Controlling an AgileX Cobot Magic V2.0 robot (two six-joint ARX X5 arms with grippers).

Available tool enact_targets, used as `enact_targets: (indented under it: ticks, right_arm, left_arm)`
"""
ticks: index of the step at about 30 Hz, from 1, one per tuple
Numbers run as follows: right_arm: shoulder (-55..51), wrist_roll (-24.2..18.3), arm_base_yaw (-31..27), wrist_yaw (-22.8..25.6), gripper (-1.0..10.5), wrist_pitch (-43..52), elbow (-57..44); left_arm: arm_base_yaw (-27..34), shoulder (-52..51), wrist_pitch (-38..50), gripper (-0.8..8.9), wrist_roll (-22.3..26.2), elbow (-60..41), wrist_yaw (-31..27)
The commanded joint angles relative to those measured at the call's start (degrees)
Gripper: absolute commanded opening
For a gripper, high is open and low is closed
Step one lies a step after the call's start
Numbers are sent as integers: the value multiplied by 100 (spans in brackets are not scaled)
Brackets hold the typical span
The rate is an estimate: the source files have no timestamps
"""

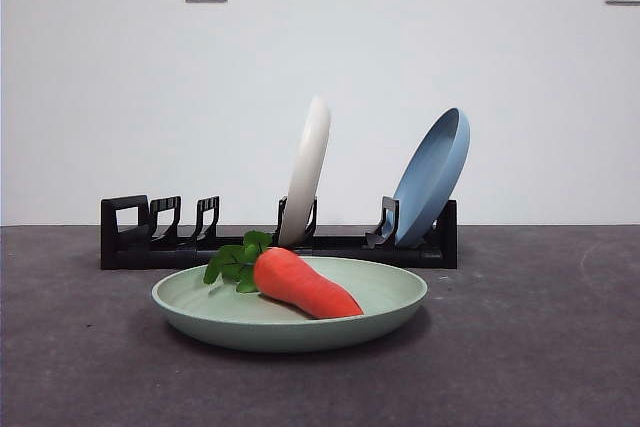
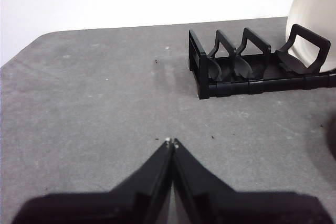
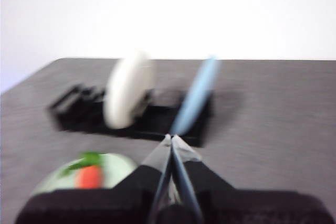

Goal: Take the green plate from the plate rack,put the plate on the table,take the carrot from the table,put the carrot in the plate

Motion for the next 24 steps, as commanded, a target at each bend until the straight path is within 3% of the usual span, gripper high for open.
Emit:
enact_targets:
  ticks: [1,8,24]
  right_arm:
    - [-487,13,-339,-4,1,673,-979]
    - [-1552,487,-658,17,1,2465,-2992]
    - [-1991,498,-658,39,1,2592,-4052]
  left_arm:
    - [20,-20,17,-3,-26,-76,-11]
    - [20,-17,17,-3,-26,-76,-11]
    - [20,-17,17,-3,-26,-76,-11]
